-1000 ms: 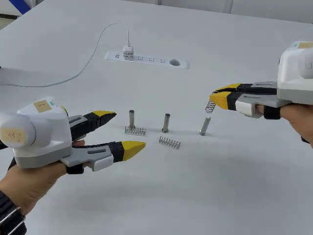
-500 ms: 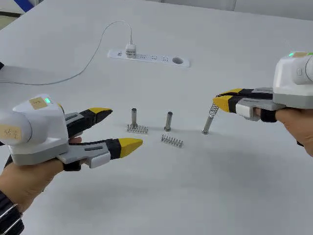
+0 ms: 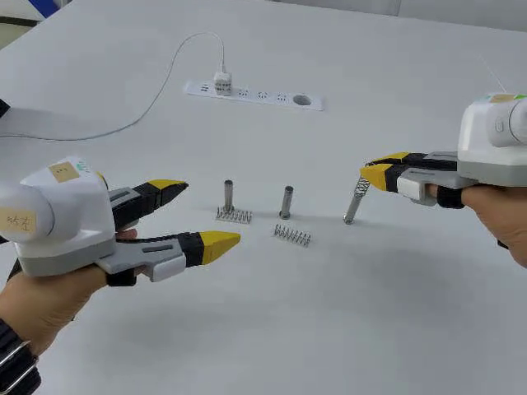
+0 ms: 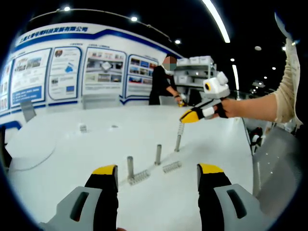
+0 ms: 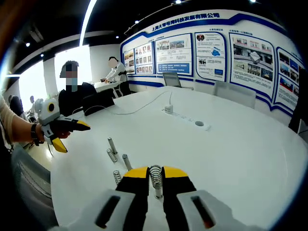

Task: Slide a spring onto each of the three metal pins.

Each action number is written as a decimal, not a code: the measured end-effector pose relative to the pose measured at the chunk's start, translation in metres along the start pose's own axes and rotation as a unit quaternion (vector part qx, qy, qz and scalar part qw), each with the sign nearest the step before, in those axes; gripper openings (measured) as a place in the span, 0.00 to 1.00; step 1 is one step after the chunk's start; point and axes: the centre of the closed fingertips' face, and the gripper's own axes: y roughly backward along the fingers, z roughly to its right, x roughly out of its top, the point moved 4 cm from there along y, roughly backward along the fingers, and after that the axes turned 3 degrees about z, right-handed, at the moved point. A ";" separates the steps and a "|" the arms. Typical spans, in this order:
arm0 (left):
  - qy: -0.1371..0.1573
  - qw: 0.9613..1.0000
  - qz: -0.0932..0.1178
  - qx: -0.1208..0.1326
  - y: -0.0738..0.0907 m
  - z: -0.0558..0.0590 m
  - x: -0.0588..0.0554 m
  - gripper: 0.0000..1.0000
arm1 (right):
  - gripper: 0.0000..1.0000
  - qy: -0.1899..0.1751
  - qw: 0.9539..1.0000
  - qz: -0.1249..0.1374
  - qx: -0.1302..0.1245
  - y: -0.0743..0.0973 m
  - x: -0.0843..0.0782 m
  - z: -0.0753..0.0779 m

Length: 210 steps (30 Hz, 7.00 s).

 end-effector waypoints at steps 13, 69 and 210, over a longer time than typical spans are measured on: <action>0.001 1.000 -0.003 0.000 0.000 0.000 -0.001 0.67 | 0.11 -0.014 1.000 -0.009 -0.002 -0.009 -0.018 0.002; 0.004 1.000 0.000 0.004 0.003 -0.003 0.000 0.66 | 0.19 -0.009 0.999 -0.036 -0.008 -0.020 -0.038 -0.004; 0.141 0.985 0.080 -0.051 -0.042 0.035 0.031 0.30 | 0.12 0.015 0.980 0.068 0.185 -0.043 0.059 -0.142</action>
